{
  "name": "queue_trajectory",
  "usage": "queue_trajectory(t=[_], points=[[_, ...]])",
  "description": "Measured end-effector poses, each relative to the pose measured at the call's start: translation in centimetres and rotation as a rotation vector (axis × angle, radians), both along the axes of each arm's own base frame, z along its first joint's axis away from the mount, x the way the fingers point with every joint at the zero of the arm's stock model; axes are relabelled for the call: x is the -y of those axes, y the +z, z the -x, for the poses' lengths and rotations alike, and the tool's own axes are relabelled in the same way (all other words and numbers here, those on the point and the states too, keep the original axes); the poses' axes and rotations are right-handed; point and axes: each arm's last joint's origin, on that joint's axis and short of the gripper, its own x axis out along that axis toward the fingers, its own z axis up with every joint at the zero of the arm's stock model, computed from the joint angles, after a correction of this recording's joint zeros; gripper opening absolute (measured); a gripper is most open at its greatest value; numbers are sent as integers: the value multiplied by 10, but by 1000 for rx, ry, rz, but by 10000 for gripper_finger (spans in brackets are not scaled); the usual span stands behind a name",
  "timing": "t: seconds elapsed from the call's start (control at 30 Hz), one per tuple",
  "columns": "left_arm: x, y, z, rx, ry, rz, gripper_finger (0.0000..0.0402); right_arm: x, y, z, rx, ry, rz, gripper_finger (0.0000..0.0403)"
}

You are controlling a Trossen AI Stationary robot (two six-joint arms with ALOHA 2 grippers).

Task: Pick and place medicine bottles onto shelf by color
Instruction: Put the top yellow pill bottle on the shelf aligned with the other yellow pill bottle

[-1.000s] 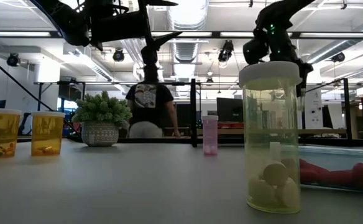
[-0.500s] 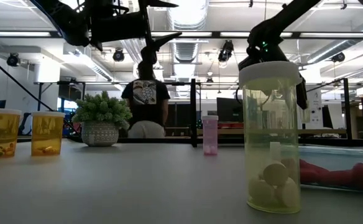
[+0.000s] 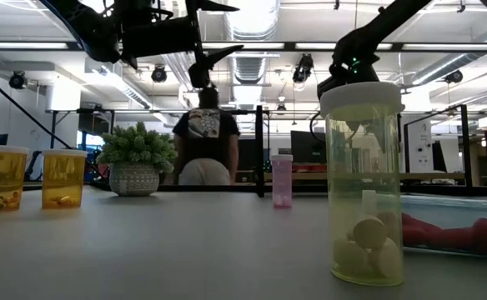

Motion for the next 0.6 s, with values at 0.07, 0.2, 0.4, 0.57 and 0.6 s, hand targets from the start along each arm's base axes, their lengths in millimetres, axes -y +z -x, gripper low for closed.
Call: queue_trajectory(t=[0.07,0.2,0.4,0.57,0.6], points=[[0,0,0,0,2,0,283,0,0,0,3,0,2,107],[-1,0,0,0,5,0,283,0,0,0,7,-1,1,107],[-1,0,0,1,10,1,283,2,-1,-2,26,11,13,107],[-2,0,1,1,11,1,283,5,-1,1,23,-31,20,107],[-2,0,1,1,13,2,283,6,-1,3,22,-46,23,107]])
